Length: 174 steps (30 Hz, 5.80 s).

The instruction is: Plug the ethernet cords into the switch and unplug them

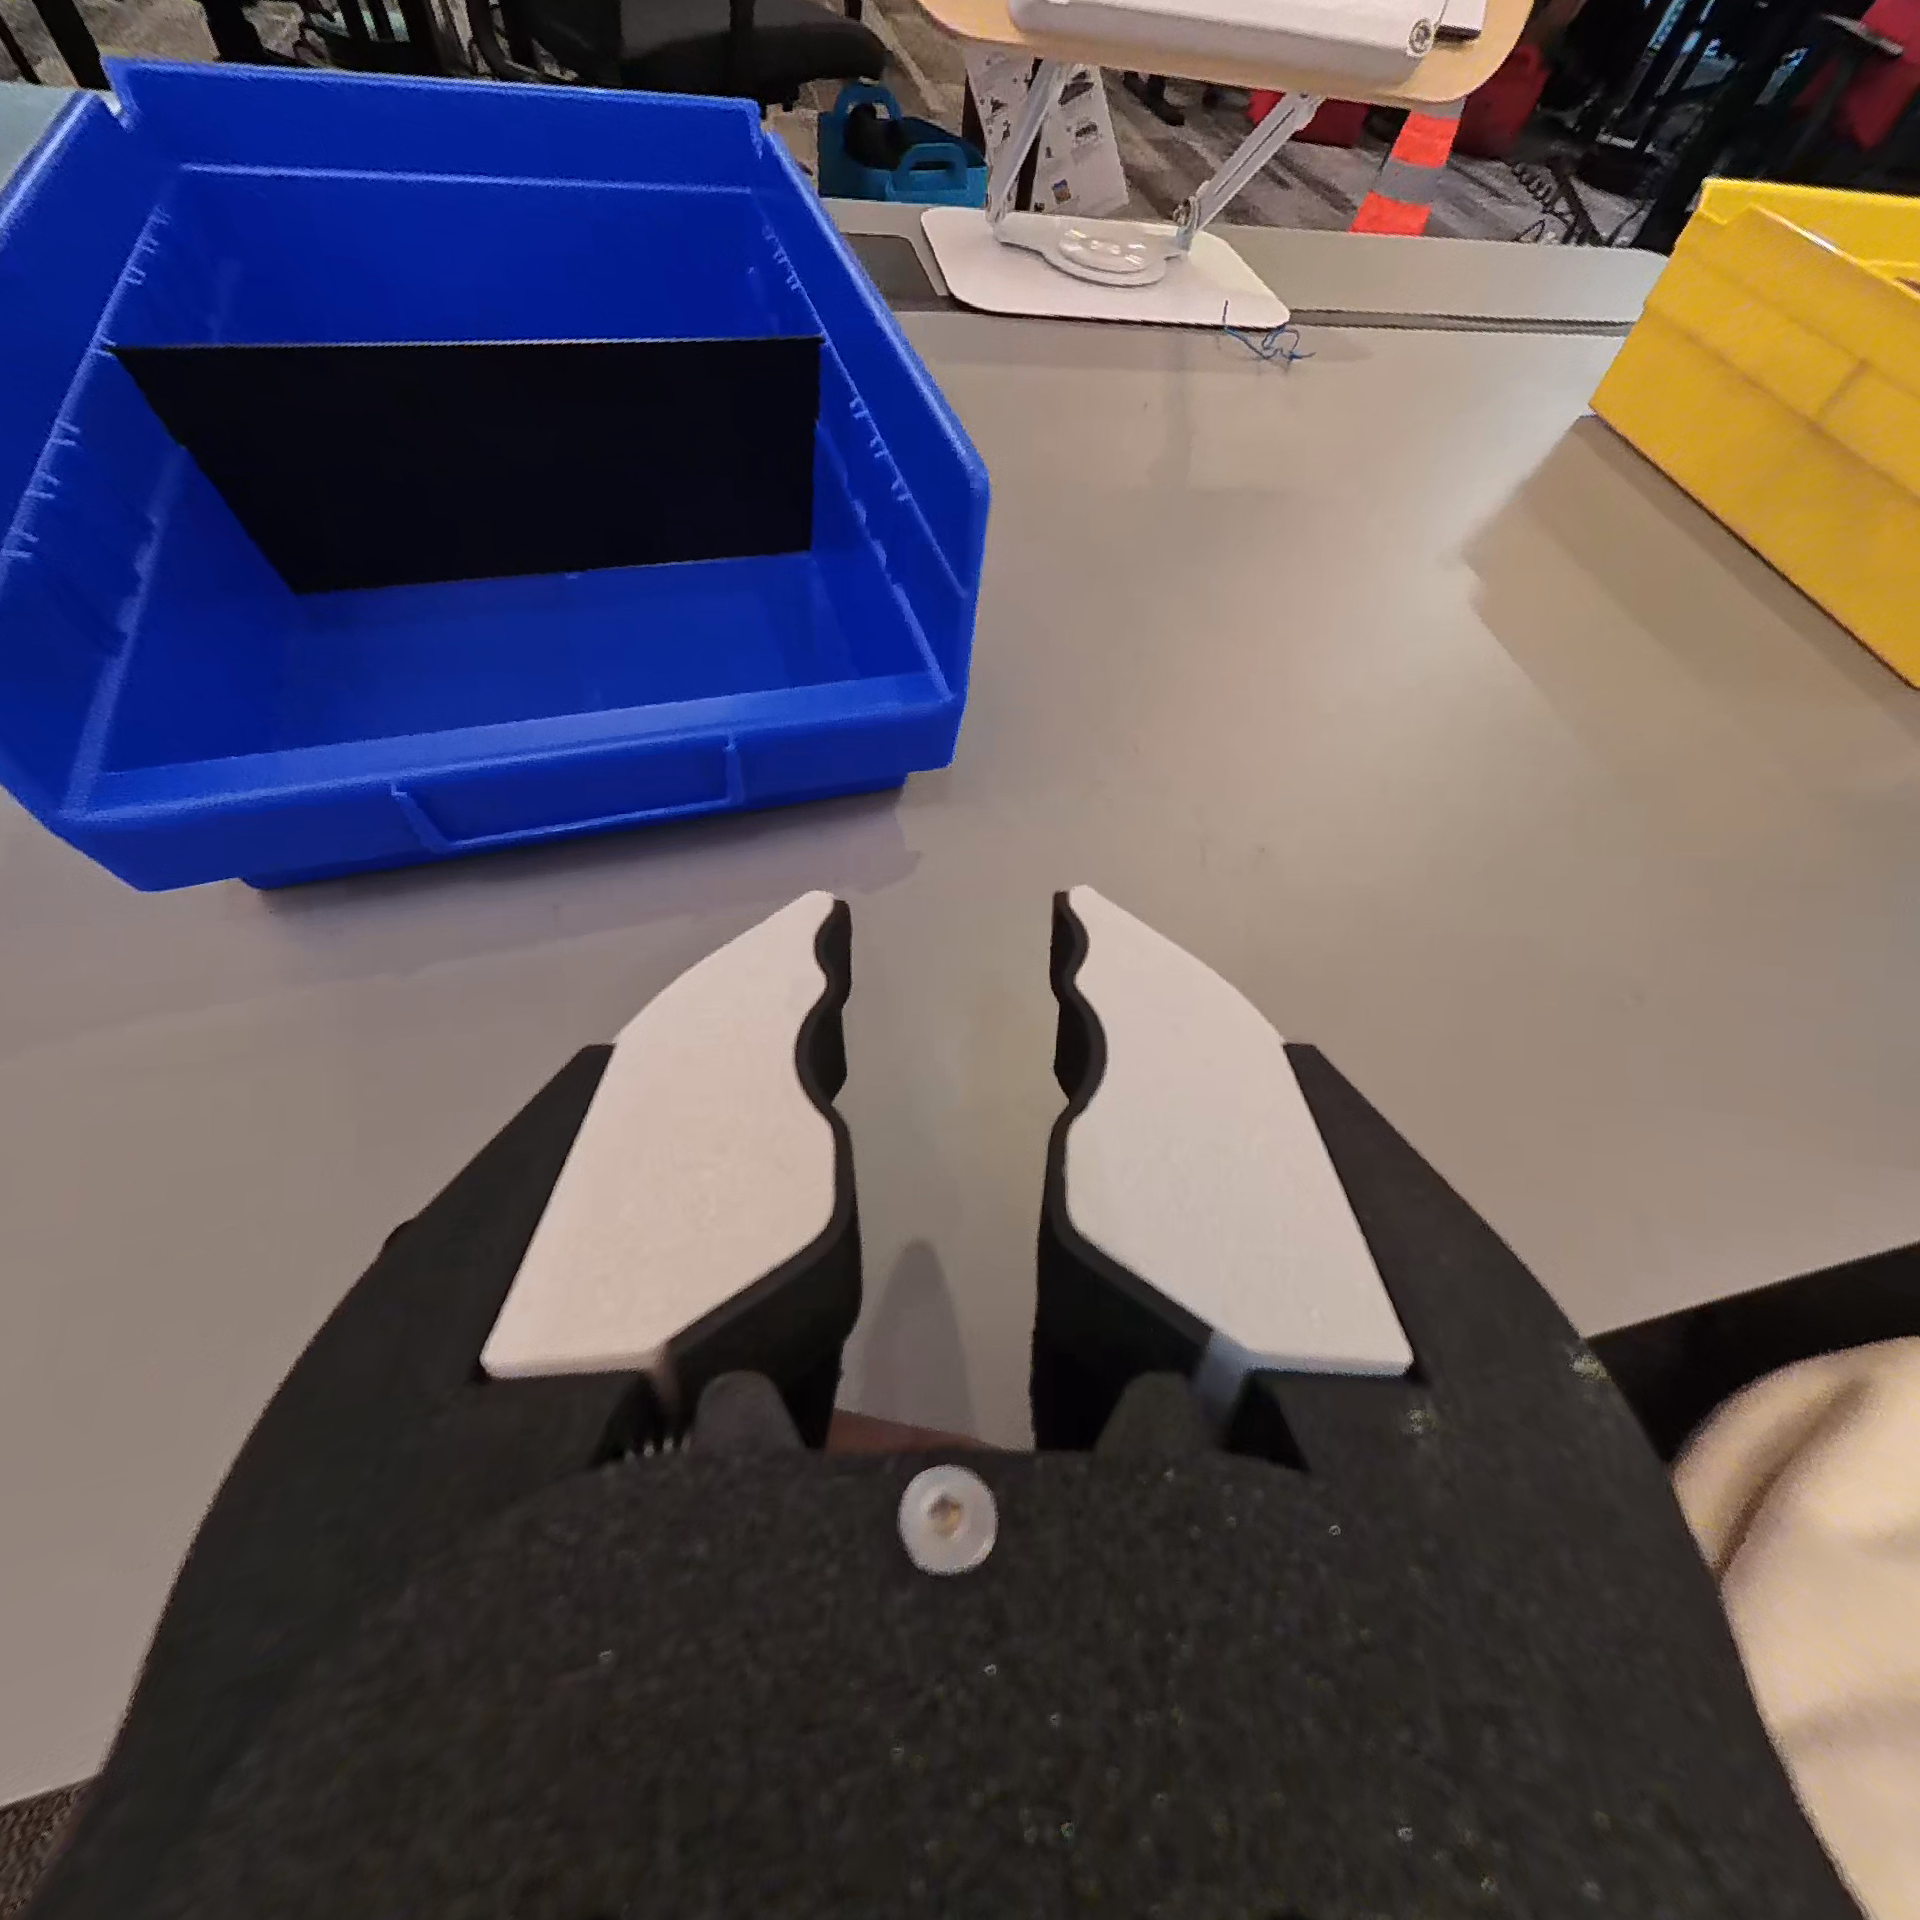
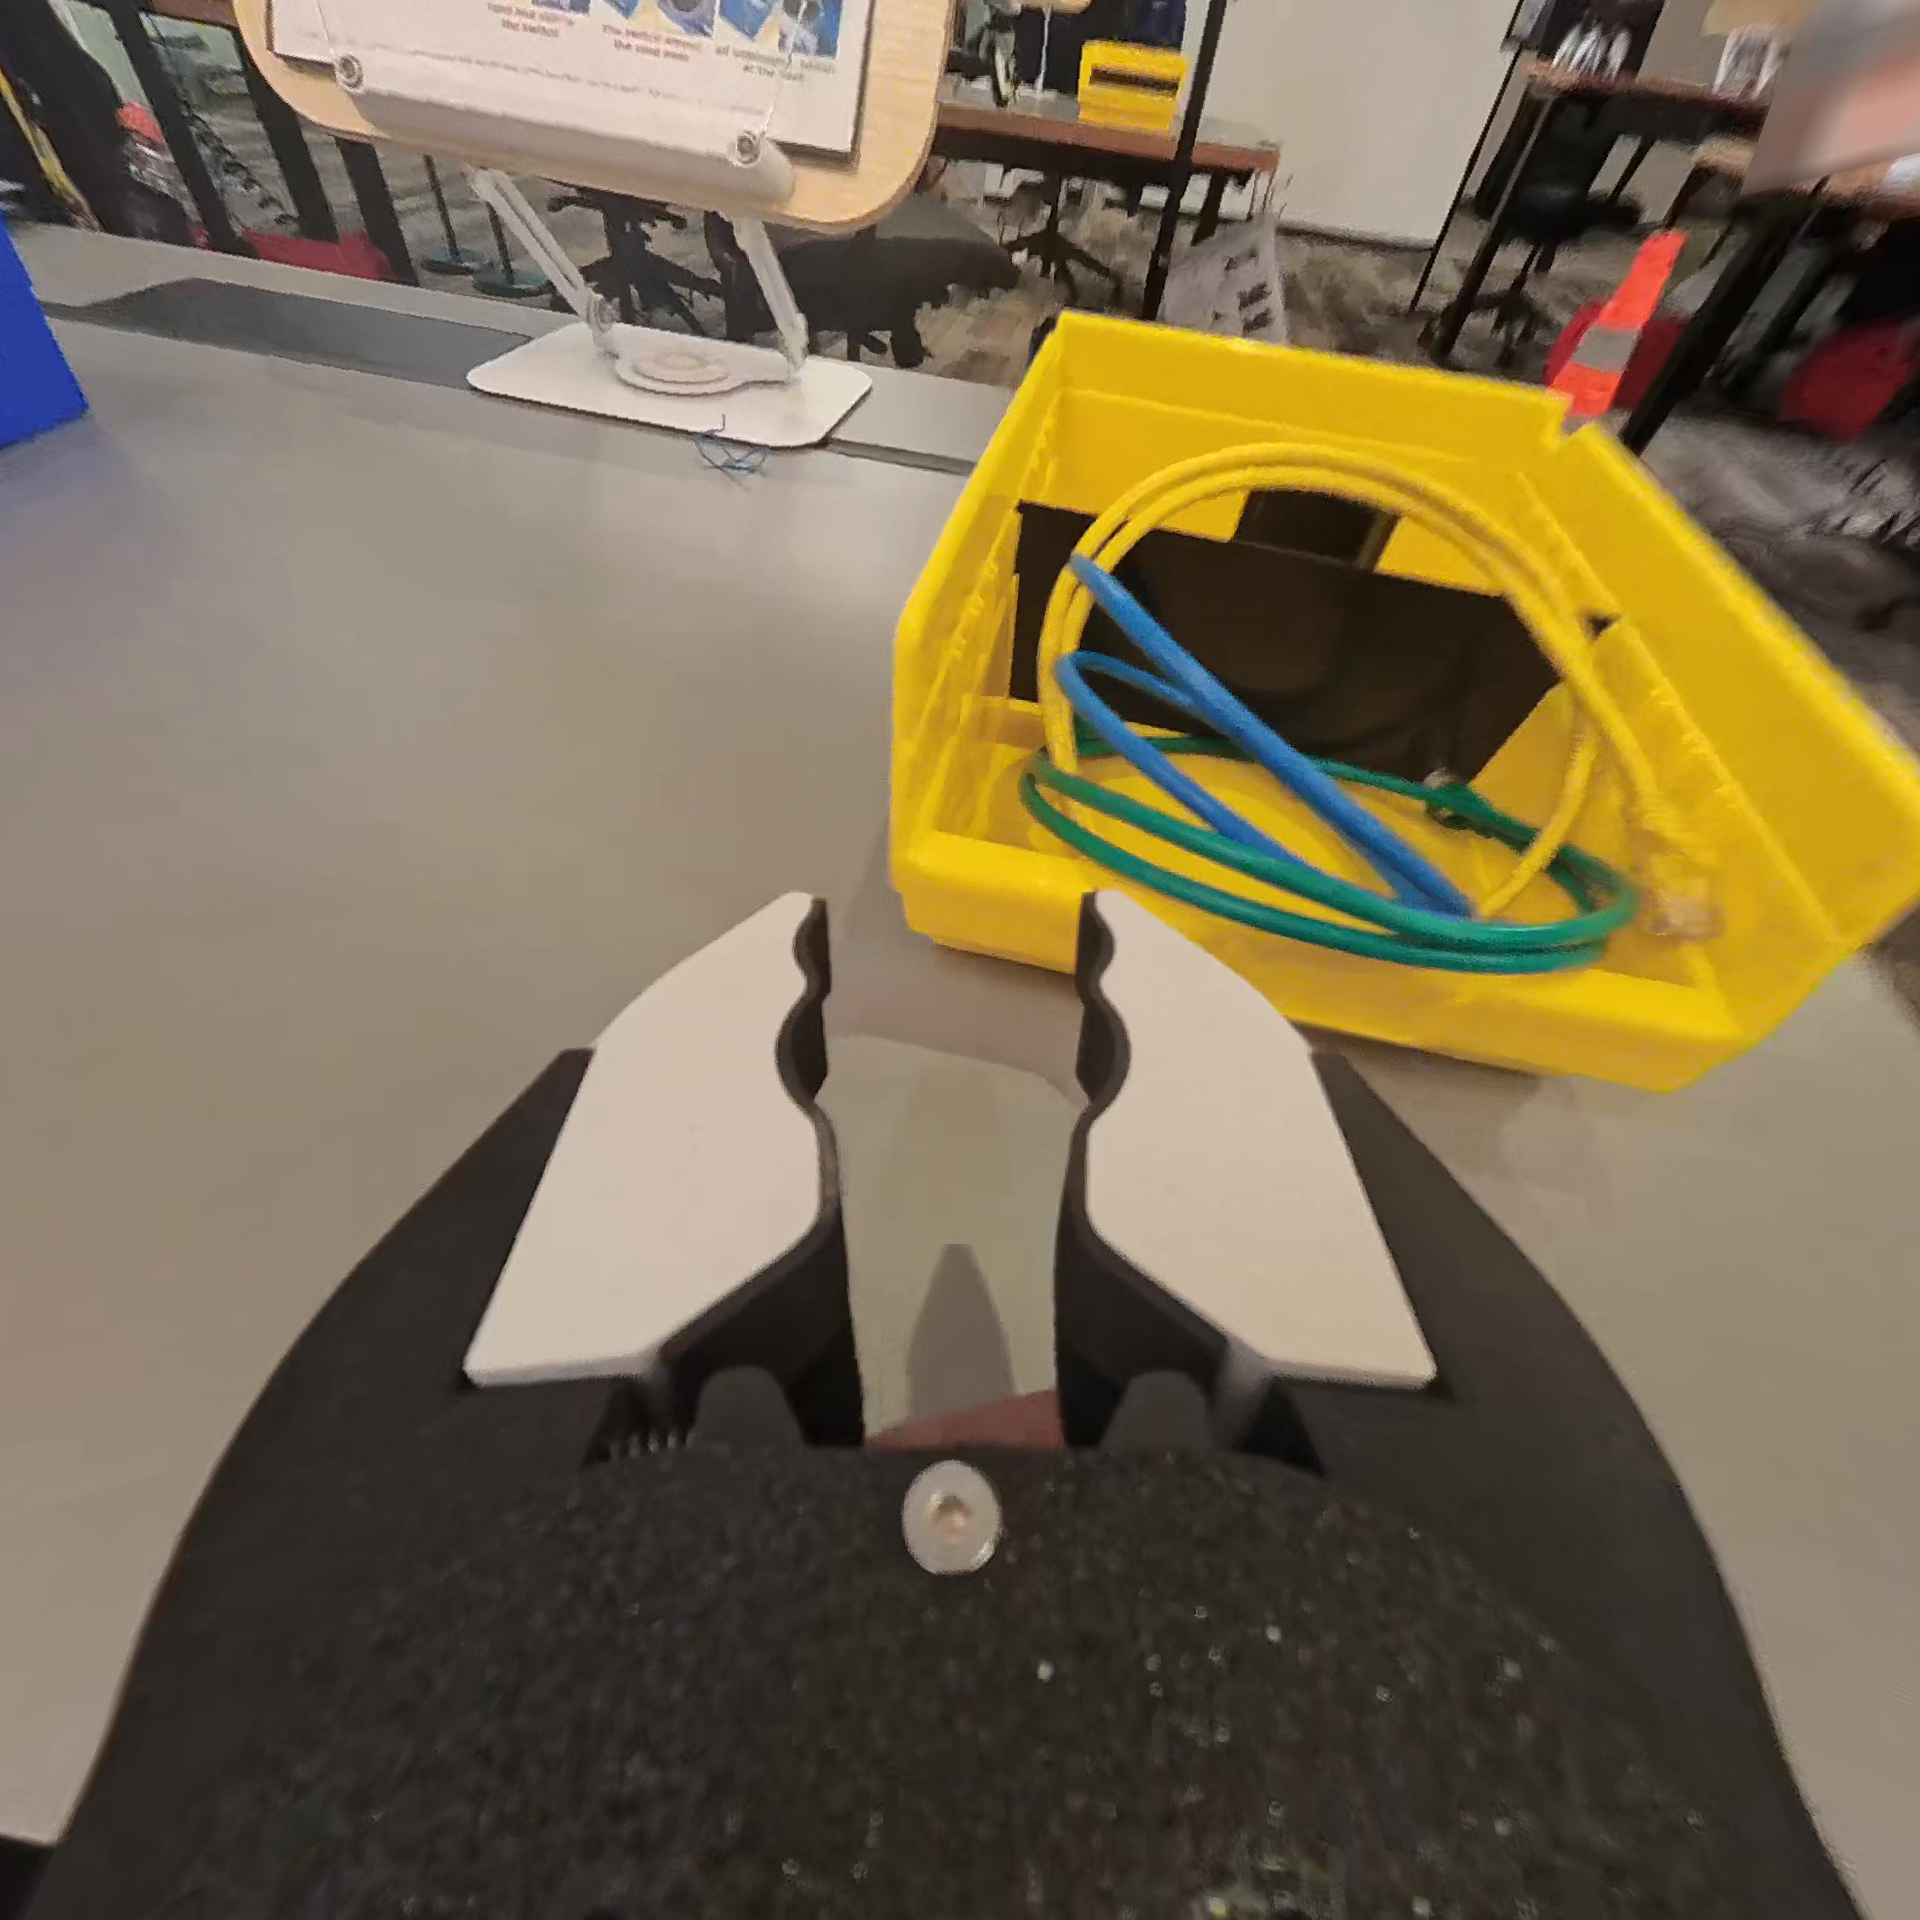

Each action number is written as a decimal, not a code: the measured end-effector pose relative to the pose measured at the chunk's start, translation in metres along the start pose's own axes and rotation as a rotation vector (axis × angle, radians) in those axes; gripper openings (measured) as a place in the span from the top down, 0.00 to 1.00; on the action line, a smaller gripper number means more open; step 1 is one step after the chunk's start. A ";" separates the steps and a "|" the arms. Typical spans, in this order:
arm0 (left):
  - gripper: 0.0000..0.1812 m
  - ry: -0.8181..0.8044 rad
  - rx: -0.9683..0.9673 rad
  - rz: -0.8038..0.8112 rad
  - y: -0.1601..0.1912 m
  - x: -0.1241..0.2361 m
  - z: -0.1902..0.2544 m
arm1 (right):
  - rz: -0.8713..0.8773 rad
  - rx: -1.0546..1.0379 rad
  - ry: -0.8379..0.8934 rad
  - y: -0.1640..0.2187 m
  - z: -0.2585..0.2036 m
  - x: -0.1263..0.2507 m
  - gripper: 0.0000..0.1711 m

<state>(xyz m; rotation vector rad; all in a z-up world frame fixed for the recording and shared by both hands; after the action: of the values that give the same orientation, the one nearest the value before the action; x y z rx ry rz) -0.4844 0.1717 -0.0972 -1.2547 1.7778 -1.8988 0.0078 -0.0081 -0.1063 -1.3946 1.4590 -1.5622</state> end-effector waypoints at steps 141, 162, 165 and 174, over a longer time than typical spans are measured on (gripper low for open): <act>0.97 -0.153 -0.316 0.278 -0.268 -0.057 0.147 | 0.124 -0.079 -0.003 -0.194 -0.124 0.004 0.97; 0.95 0.018 -0.299 -0.008 -0.155 -0.254 0.394 | -0.288 -0.088 0.045 -0.044 0.177 -0.071 0.96; 0.93 0.072 -0.296 0.026 -0.148 -0.252 0.396 | -0.285 -0.101 0.061 -0.045 0.179 -0.074 0.97; 0.82 0.279 -0.357 0.125 -0.201 -0.188 0.349 | -0.366 -0.031 0.206 -0.062 0.187 -0.048 0.77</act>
<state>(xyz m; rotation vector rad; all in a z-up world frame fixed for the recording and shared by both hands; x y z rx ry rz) -0.0489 0.1064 -0.0326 -0.9836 2.3629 -1.8130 0.2101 -0.0127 -0.0891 -1.6289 1.4039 -1.9660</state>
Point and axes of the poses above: each gripper's, where its closed fingertips meet, x back along the fingers, y out of its underside, z = x × y across the jaws, the point moved 8 cm from there along x, back along the fingers, and after that the axes turned 14 degrees about -x, right-handed, at the moved point
